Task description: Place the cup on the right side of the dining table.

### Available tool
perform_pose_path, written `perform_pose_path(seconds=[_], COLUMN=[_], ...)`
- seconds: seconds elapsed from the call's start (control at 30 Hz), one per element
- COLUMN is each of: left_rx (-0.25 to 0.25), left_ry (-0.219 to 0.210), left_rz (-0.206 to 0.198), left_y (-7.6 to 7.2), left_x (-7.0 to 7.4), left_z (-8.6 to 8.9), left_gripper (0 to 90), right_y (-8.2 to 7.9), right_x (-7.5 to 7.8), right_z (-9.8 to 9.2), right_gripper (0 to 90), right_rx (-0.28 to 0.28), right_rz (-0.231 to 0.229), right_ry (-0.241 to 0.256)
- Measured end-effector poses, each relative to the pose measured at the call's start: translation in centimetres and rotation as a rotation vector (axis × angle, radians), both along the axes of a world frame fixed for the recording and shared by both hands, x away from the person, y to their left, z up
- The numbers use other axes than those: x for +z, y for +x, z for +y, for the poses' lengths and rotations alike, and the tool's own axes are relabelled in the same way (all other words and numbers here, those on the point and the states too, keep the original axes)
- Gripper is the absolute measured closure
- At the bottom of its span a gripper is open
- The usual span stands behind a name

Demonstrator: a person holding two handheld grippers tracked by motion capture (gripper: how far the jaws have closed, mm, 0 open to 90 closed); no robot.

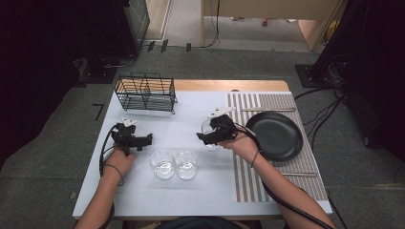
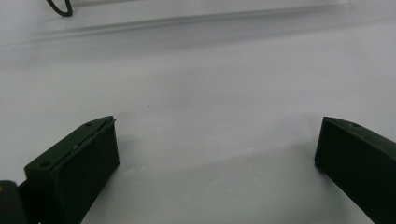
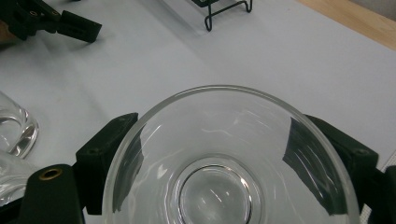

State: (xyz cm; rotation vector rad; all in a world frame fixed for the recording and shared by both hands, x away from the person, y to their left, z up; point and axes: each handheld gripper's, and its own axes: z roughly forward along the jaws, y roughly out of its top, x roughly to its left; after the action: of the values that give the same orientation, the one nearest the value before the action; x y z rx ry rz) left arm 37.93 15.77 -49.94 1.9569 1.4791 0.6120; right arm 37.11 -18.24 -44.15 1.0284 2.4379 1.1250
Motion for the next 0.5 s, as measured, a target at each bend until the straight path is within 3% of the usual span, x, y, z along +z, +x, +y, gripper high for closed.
perform_pose_path(seconds=[0.5], left_rx=[0.001], left_ry=[0.000], left_rz=[-0.001], left_y=[-0.01], left_x=[-0.01], left_z=[-0.01], left_gripper=[0.0], right_y=[0.64], right_x=[-0.05], right_z=[-0.25], right_gripper=[18.0], right_rx=[-0.024], right_rz=[0.003], right_ry=[0.012])
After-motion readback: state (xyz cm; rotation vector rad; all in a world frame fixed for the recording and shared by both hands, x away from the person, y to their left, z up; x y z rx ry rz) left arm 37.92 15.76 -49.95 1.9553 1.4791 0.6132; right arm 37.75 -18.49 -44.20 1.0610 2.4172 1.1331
